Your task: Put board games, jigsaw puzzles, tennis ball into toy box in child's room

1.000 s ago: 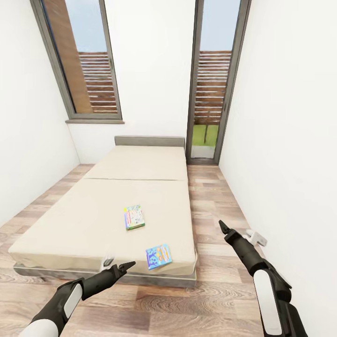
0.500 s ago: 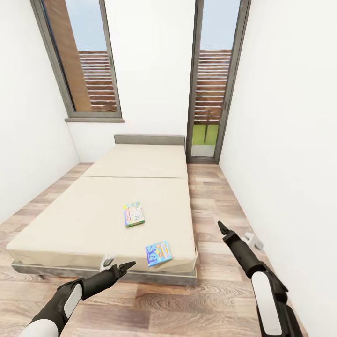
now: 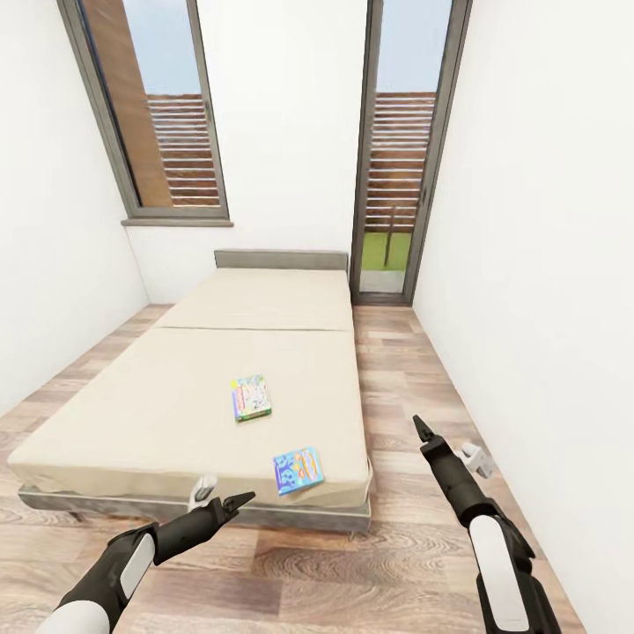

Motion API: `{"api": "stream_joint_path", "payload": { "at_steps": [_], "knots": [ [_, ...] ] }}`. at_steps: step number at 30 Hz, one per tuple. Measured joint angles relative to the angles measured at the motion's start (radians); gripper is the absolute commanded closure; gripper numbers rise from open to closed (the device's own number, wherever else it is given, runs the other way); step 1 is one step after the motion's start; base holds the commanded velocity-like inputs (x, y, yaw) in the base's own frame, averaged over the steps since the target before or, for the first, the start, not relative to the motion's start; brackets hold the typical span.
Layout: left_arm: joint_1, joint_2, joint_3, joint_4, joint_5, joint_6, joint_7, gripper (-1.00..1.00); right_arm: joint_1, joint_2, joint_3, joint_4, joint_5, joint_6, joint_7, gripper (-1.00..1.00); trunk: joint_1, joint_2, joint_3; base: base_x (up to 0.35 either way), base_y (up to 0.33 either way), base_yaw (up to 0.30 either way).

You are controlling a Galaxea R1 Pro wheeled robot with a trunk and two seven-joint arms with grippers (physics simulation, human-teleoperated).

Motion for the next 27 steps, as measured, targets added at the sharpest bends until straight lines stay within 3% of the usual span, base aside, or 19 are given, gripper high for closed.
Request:
{"api": "stream_joint_path", "payload": {
  "at_steps": [27],
  "knots": [
    [0.0, -0.008, 0.004, 0.0, 0.002, 0.007, -0.015, -1.0, 0.0, 0.0, 0.007, 0.028, 0.004, -0.002, 0.004, -1.0, 0.104, -0.189, -0.085, 0.0, 0.0, 0.0]
  ]
}}
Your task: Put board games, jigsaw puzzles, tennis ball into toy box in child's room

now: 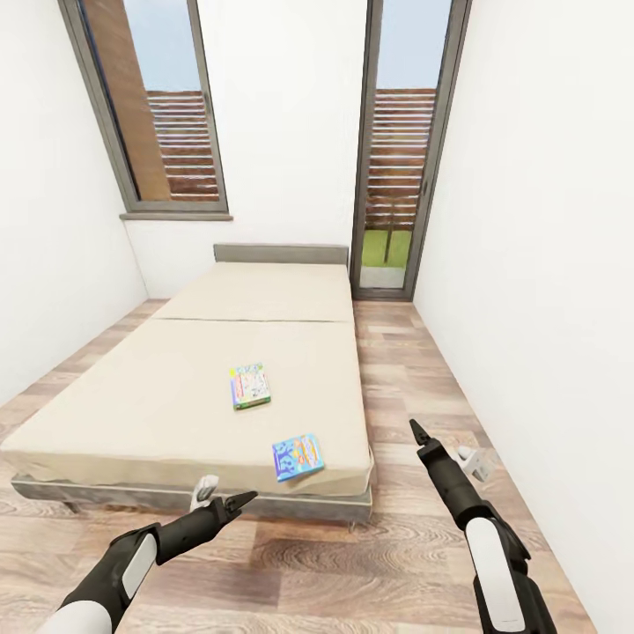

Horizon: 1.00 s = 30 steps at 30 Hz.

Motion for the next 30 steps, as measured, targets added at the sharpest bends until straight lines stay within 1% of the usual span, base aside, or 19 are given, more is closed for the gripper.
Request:
{"api": "stream_joint_path", "payload": {
  "at_steps": [3, 6, 8, 12, 13, 16, 17, 19, 24, 30],
  "knots": [
    [0.0, 0.001, 0.0, 0.0, 0.0, 0.001, -0.003, -1.0, 0.0, 0.0, 0.004, 0.001, 0.001, 0.0, 0.001, -1.0, 0.011, -0.021, -0.009, 0.0, 0.0, 0.0],
    [0.0, 0.003, 0.0, 0.0, 0.003, 0.001, -0.004, -1.0, 0.0, 0.0, 0.004, 0.001, 0.001, 0.0, 0.003, -1.0, 0.012, -0.021, -0.009, 0.0, 0.0, 0.0],
    [0.0, 0.004, 0.0, 0.0, 0.013, 0.002, -0.005, -1.0, 0.0, 0.0, 0.004, 0.001, 0.001, 0.001, 0.004, -1.0, 0.012, -0.021, -0.009, 0.0, 0.0, 0.0],
    [0.0, 0.007, -0.002, 0.0, 0.04, 0.001, -0.01, -1.0, 0.0, 0.0, 0.004, 0.001, 0.001, 0.001, 0.005, -1.0, 0.027, -0.049, -0.022, 0.0, 0.0, 0.0],
    [-0.001, 0.008, -0.002, 0.0, 0.048, 0.0, -0.017, -1.0, 0.0, 0.0, 0.004, 0.001, 0.001, 0.001, 0.005, -1.0, 0.031, -0.056, -0.025, 0.0, 0.0, 0.0],
    [0.0, 0.01, -0.003, 0.001, 0.056, 0.0, -0.049, -1.0, 0.0, 0.0, 0.004, 0.001, 0.001, 0.001, 0.005, -1.0, 0.042, -0.077, -0.034, 0.0, 0.0, 0.0],
    [0.0, 0.01, -0.004, 0.001, 0.059, 0.0, -0.08, -1.0, 0.0, 0.0, 0.004, 0.001, 0.001, 0.001, 0.005, -1.0, 0.046, -0.084, -0.038, 0.0, 0.0, 0.0],
    [0.0, 0.01, -0.004, 0.001, 0.061, 0.0, -0.105, -1.0, 0.0, 0.0, 0.005, 0.001, 0.001, 0.002, 0.005, -1.0, 0.054, -0.098, -0.044, 0.0, 0.0, 0.0],
    [0.0, 0.011, -0.004, 0.001, 0.062, 0.001, -0.128, -1.0, 0.0, 0.0, 0.005, 0.001, 0.001, 0.002, 0.005, -1.0, 0.073, -0.133, -0.06, 0.0, 0.0, 0.0],
    [0.0, 0.01, -0.003, 0.001, 0.062, 0.003, -0.131, -1.0, 0.0, 0.0, 0.004, 0.001, 0.0, 0.002, 0.005, -1.0, 0.096, -0.175, -0.078, 0.0, 0.0, 0.0]
  ]
}}
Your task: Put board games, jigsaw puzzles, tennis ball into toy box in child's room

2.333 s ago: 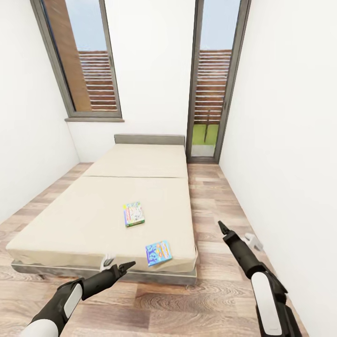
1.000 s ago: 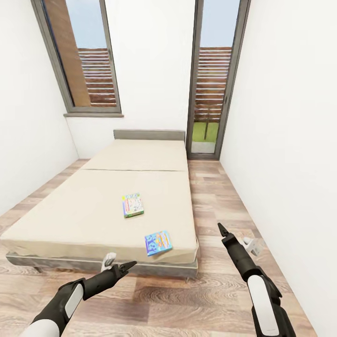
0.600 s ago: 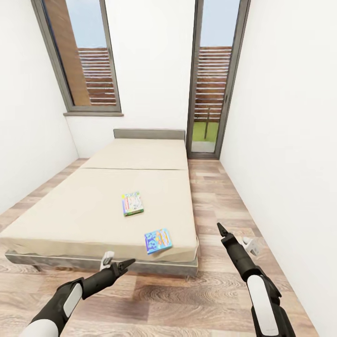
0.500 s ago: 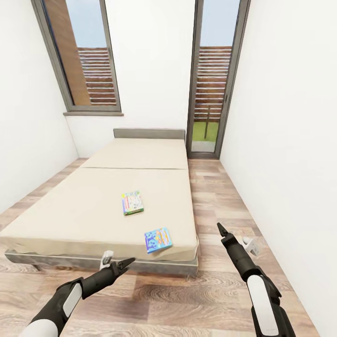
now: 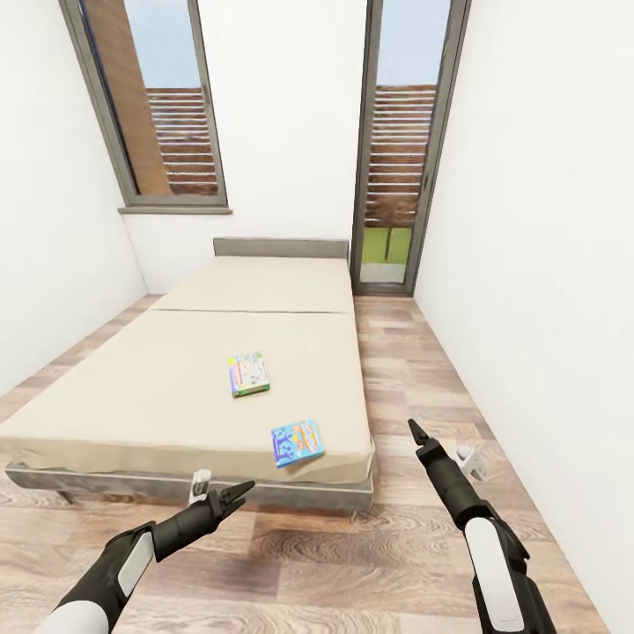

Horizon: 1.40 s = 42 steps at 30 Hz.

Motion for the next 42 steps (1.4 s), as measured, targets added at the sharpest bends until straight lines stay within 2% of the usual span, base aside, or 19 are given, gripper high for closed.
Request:
{"api": "stream_joint_path", "payload": {
  "at_steps": [9, 26, 32, 39, 42],
  "knots": [
    [0.0, -0.001, 0.0, 0.0, 0.0, -0.001, 0.002, -1.0, 0.0, 0.0, 0.0, 0.0, -0.005, 0.001, 0.001, -1.0, 0.035, -0.063, -0.028, 0.0, 0.0, 0.0],
    [0.001, 0.0, 0.0, 0.0, 0.001, -0.002, -0.004, -1.0, 0.0, 0.0, -0.003, 0.0, -0.006, 0.002, 0.005, -1.0, 0.035, -0.063, -0.028, 0.005, 0.001, 0.0],
    [0.001, 0.0, 0.0, 0.0, 0.001, -0.003, -0.003, -1.0, 0.0, 0.0, -0.007, 0.0, -0.007, 0.007, 0.04, -1.0, 0.035, -0.063, -0.028, 0.053, 0.016, 0.0],
    [0.001, 0.0, 0.0, 0.0, 0.002, -0.004, -0.003, -1.0, 0.0, 0.0, -0.016, 0.011, -0.006, 0.007, 0.124, -1.0, 0.035, -0.063, -0.028, 0.01, 0.003, 0.0],
    [0.001, 0.0, 0.0, 0.0, 0.002, -0.004, -0.001, -1.0, 0.0, 0.0, -0.019, 0.021, -0.006, 0.004, 0.14, -1.0, 0.035, -0.063, -0.028, 0.002, 0.001, 0.0]
  ]
}}
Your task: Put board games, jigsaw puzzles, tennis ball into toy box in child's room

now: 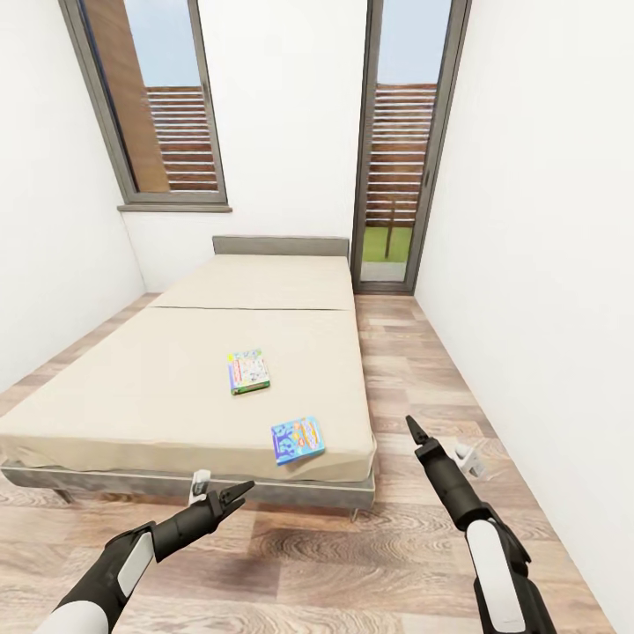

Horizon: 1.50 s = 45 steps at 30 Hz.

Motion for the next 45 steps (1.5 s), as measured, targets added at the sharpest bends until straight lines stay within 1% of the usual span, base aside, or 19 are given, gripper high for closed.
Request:
{"api": "stream_joint_path", "payload": {
  "at_steps": [11, 20, 28, 37, 45],
  "knots": [
    [0.0, -0.002, 0.0, 0.0, -0.002, 0.001, 0.013, -1.0, 0.0, 0.0, -0.002, 0.007, 0.002, -0.009, 0.01, -1.0, 0.0, 0.0, 0.0, 0.136, 0.028, 0.0],
    [0.0, -0.002, -0.002, 0.0, -0.002, -0.001, 0.013, -1.0, 0.0, 0.0, -0.002, 0.008, 0.002, -0.011, 0.011, -1.0, 0.0, 0.0, 0.0, 0.025, -0.001, 0.0],
    [0.0, -0.003, -0.001, 0.0, -0.001, 0.001, 0.014, -1.0, 0.0, 0.0, -0.002, 0.007, 0.002, -0.012, 0.012, -1.0, 0.0, 0.0, 0.0, 0.106, -0.115, 0.0],
    [0.0, -0.003, -0.001, 0.0, -0.001, -0.001, 0.014, -1.0, 0.0, 0.0, -0.002, 0.008, 0.002, -0.012, 0.012, -1.0, 0.0, 0.0, 0.0, 0.024, -0.035, 0.0],
    [0.0, -0.003, -0.001, 0.0, 0.0, 0.0, 0.015, -1.0, 0.0, 0.0, -0.002, 0.007, 0.002, -0.012, 0.012, -1.0, 0.0, 0.0, 0.0, 0.002, -0.202, 0.0]
  ]
}}
